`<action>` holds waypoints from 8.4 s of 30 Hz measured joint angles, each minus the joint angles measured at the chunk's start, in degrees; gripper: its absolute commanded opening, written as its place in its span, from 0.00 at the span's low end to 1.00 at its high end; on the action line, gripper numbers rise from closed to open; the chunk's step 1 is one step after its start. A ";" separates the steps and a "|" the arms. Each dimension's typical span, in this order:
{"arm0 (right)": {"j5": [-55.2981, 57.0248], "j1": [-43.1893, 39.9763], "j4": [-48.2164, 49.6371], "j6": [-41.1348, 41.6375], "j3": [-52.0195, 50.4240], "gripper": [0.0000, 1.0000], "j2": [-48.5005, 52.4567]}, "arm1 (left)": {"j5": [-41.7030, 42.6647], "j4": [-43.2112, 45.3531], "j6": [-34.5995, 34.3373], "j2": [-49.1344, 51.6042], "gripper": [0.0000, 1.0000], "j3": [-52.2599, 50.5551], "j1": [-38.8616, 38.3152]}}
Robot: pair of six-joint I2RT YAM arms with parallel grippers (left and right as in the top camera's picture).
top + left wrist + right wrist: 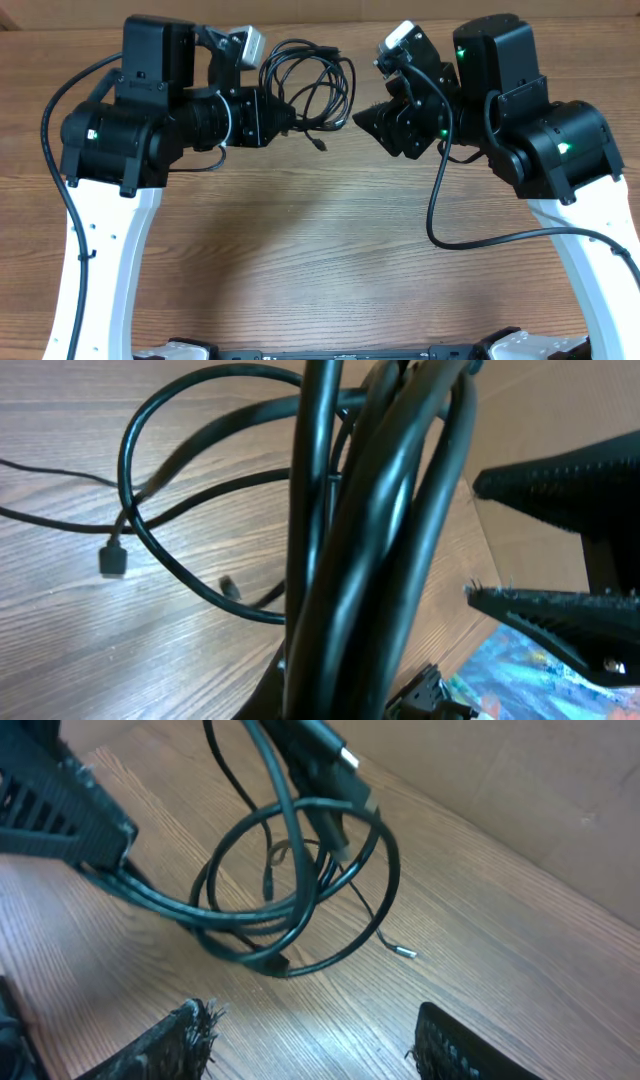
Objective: Untangle cables
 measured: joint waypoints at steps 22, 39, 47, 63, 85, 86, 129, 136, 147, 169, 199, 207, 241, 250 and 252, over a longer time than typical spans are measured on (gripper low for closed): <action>0.42 0.00 1.42 -0.15 0.02 0.04 0.00 | -5.01 -0.61 -2.21 0.00 0.47 0.00 -7.74; 9.03 0.04 1.44 4.17 2.71 0.04 -9.84 | -19.06 -5.01 -2.84 0.00 1.00 0.00 4.61; 16.94 0.07 1.42 8.48 3.23 0.04 -3.21 | -19.23 -6.58 -2.84 0.00 1.00 0.00 4.61; 17.57 0.04 -0.24 15.34 28.76 0.04 -8.31 | -11.02 -4.74 9.31 0.00 1.00 0.00 1.86; -2.58 0.04 -5.18 15.76 27.78 0.04 -6.56 | 1.84 4.24 60.96 9.51 0.97 0.00 -11.80; -3.61 0.04 -4.74 15.80 27.78 0.04 -7.04 | 1.81 4.22 61.51 10.32 0.97 0.00 -11.80; 29.68 0.04 21.86 14.01 23.47 0.98 -5.88 | -22.29 16.39 14.47 -3.58 1.00 1.33 -6.25; 35.30 0.07 39.41 11.80 -19.87 1.00 -30.12 | -22.58 14.60 13.64 -3.54 1.00 1.33 -6.23; 44.30 0.04 26.12 24.74 -46.38 1.00 -55.76 | -22.71 11.82 13.62 -3.52 1.00 1.33 -6.23; 39.82 0.04 -1.84 81.90 -53.05 0.75 -11.43 | -22.71 8.37 13.90 -3.52 1.00 1.33 -6.23; 26.38 0.04 12.15 89.88 -68.48 0.69 -9.57 | -22.71 6.03 16.48 -3.52 1.00 1.33 -6.23; 26.99 0.04 15.69 90.20 -71.38 0.04 -9.57 | -22.75 5.88 16.70 -3.52 1.00 1.33 -6.23; 18.18 0.04 21.88 52.54 -1.73 0.04 -1.14 | -41.97 4.11 16.65 -13.94 1.00 4.33 -6.23; 10.34 1.90 8.66 50.21 -3.37 0.04 19.23 | -42.38 4.07 16.65 -13.94 1.00 4.33 -6.23; 9.79 2.69 6.45 48.52 -3.89 0.04 19.80 | -42.40 4.07 16.65 -13.94 1.00 4.33 -6.23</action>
